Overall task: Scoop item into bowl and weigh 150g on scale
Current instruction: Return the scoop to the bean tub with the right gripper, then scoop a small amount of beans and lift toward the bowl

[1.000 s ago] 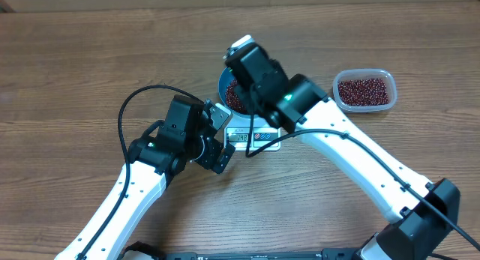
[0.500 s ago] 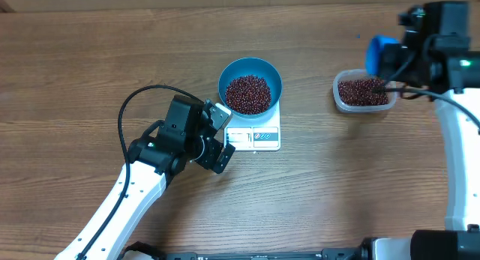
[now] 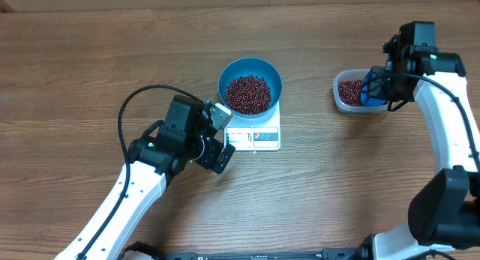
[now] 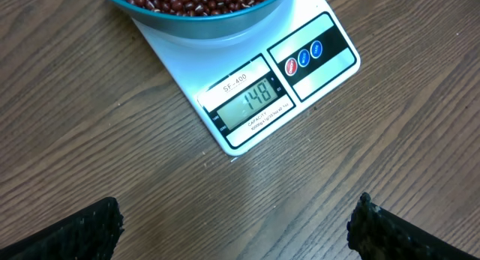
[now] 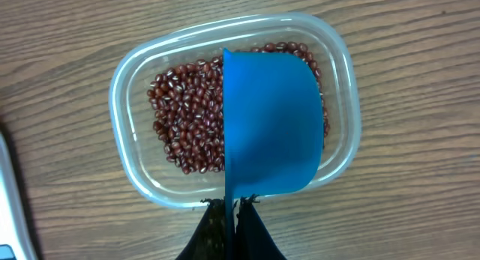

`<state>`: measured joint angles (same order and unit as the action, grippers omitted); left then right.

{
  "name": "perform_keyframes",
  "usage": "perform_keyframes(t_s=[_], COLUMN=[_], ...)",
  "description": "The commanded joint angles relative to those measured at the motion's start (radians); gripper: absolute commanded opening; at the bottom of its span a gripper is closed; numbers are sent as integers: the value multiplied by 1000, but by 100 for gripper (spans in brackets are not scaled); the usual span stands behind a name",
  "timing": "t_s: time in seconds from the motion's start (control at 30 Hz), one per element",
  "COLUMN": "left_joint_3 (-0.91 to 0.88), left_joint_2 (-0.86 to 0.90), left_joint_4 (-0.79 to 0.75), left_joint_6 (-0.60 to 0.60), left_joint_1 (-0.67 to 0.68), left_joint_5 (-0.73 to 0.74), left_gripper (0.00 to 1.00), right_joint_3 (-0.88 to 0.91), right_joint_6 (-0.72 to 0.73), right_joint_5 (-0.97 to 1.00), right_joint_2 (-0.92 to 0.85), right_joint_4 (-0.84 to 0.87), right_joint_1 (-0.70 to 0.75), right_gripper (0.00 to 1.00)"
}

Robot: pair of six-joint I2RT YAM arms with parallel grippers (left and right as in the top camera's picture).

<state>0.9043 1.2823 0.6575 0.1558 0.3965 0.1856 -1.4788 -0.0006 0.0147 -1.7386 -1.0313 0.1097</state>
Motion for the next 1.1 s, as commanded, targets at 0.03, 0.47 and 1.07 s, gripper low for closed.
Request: perform_keyframes(t_s=[0.03,0.47,1.07], left_joint_3=[24,24,24], left_joint_2=[-1,-1,-1], left_joint_4=[-3,-3,-3], left_joint_6=[-14,-14,-14], left_joint_1=[-3,-3,-3], left_joint_5=[-6,-6,-6], left_gripper=[100,99,100], right_joint_3=[3,5,-85], right_joint_6=[-7,-87,-114], right_joint_5=[-18,-201,-405], right_joint_2=[-33,-57,-24], right_joint_4=[23,11,-52], right_joint_1=[-3,-4,147], right_gripper=[4,4,4])
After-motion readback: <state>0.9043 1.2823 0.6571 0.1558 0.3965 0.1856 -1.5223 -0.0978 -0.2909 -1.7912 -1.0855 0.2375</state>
